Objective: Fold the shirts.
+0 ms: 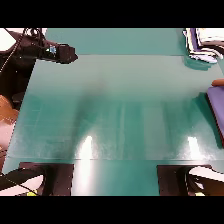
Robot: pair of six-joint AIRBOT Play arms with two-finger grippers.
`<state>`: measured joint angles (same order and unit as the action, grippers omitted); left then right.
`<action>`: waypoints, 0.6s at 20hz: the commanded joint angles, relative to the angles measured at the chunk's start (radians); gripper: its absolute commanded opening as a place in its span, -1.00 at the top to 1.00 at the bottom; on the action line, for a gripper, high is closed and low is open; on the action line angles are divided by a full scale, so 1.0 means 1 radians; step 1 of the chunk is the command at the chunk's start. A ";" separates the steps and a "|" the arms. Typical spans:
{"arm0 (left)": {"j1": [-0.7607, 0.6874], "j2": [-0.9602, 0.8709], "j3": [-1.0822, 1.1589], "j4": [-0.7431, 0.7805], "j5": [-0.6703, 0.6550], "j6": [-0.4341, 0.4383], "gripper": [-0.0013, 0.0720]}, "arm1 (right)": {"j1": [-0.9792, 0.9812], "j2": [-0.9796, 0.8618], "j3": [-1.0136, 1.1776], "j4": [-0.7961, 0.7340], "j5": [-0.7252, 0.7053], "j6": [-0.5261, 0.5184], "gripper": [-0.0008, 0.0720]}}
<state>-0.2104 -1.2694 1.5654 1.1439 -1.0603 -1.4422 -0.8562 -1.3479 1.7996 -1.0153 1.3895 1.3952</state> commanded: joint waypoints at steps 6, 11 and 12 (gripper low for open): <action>-0.001 0.000 0.000 0.001 -0.006 0.003 0.90 | -0.270 0.219 -0.421 -0.260 0.061 -0.001 0.91; -0.001 0.000 0.000 0.000 -0.006 0.003 0.90 | -0.354 0.238 -0.533 -0.291 0.041 0.000 -0.62; -0.001 0.000 0.000 0.000 -0.005 0.003 0.90 | -0.351 0.238 -0.529 -0.224 0.021 -0.001 -0.62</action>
<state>-0.2104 -1.2694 1.5654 1.1442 -1.0664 -1.4391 -1.1770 -1.1217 1.3144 -1.2839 1.4353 1.3949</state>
